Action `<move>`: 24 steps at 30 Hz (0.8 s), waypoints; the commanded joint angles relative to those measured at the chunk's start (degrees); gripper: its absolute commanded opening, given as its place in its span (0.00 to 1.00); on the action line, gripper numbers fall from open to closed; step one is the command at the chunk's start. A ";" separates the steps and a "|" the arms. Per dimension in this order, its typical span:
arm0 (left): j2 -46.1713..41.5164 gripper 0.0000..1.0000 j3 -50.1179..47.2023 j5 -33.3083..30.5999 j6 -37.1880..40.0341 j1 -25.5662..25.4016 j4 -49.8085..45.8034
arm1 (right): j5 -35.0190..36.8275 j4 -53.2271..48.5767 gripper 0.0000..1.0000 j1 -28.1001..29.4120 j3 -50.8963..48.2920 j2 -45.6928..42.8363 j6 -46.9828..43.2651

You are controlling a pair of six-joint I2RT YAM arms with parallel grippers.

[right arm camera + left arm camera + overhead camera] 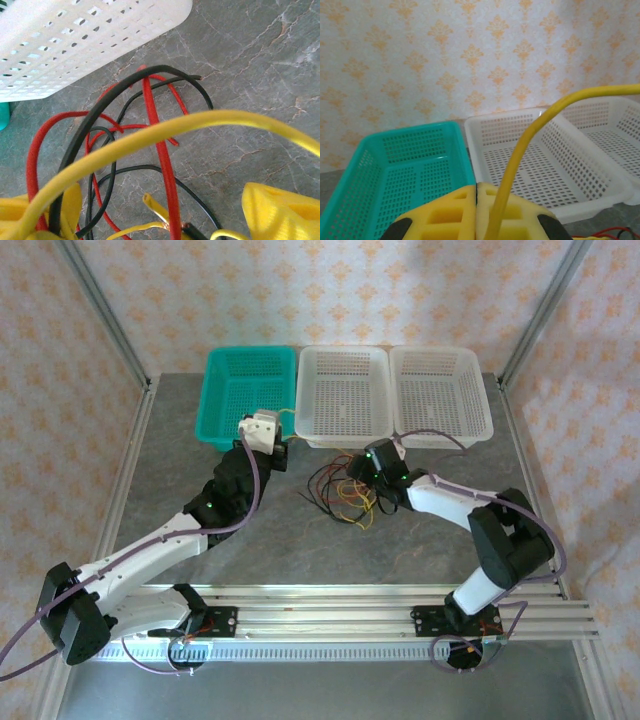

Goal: Untangle the cables

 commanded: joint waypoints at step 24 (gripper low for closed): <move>-2.69 0.00 8.67 -16.19 11.23 0.92 1.58 | 1.92 -4.59 0.96 -1.34 -6.07 -7.51 -13.56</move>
